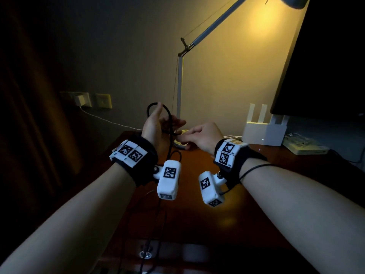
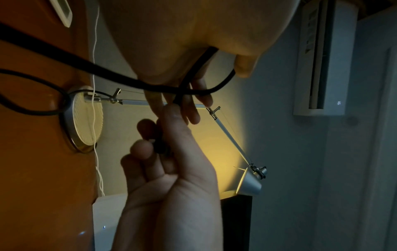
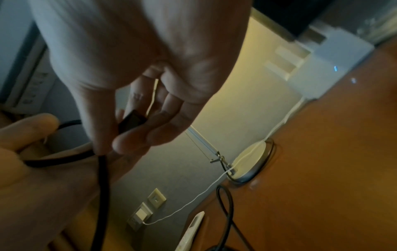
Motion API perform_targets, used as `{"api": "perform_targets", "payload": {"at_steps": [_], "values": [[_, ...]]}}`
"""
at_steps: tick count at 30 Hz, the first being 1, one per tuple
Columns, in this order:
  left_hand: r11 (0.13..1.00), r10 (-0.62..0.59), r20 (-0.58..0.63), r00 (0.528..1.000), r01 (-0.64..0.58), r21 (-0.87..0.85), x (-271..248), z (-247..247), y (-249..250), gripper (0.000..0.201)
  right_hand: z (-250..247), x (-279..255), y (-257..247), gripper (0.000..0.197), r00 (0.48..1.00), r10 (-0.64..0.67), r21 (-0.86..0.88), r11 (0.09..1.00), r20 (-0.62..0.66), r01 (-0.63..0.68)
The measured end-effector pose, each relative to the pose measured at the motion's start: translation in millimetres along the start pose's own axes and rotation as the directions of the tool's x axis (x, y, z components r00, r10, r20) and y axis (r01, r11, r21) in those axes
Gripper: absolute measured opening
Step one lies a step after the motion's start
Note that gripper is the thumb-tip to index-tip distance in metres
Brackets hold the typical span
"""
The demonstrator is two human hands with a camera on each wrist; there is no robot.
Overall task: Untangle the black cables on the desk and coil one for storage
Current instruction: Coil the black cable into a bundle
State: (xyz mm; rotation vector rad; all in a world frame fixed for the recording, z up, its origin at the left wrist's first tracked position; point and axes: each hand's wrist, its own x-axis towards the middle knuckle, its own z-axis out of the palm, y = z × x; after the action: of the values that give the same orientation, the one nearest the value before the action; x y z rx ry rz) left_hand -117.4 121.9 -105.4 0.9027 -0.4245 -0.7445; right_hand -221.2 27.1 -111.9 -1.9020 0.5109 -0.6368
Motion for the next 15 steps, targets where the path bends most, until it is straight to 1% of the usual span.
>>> {"api": "perform_targets", "payload": {"at_steps": [2,4,6,7,9,10,13,15], "values": [[0.999,-0.039,0.044,0.998,0.039,0.004,13,-3,-5,0.056,4,14,10,0.025,1.000,0.021,0.029,0.999,-0.022,-0.021],[0.997,-0.082,0.080,0.993,0.082,0.007,25,-7,-10,0.055,8,28,20,0.020,0.998,0.036,0.068,0.997,-0.047,-0.033],[0.995,-0.093,0.092,0.991,0.097,-0.034,43,-10,-17,0.055,11,46,32,0.012,0.996,0.058,0.117,0.992,-0.075,-0.049],[0.994,-0.093,0.088,0.992,0.098,-0.052,52,-12,-20,0.057,12,55,38,0.012,0.994,0.068,0.153,0.987,-0.084,-0.055],[0.995,-0.081,0.063,0.995,0.085,-0.052,73,-17,-29,0.064,16,73,53,0.015,0.992,0.083,0.217,0.974,-0.094,-0.061],[0.996,-0.066,0.040,0.997,0.068,-0.053,80,-19,-33,0.064,18,79,59,0.016,0.993,0.077,0.243,0.968,-0.092,-0.053],[0.996,-0.031,-0.044,0.999,0.028,-0.079,102,-24,-44,0.053,22,99,82,0.020,0.995,0.052,0.260,0.965,-0.082,-0.029],[0.997,-0.012,-0.106,0.994,0.004,-0.075,116,-29,-50,0.048,25,111,97,0.021,0.997,0.040,0.308,0.951,-0.072,-0.016]]}}
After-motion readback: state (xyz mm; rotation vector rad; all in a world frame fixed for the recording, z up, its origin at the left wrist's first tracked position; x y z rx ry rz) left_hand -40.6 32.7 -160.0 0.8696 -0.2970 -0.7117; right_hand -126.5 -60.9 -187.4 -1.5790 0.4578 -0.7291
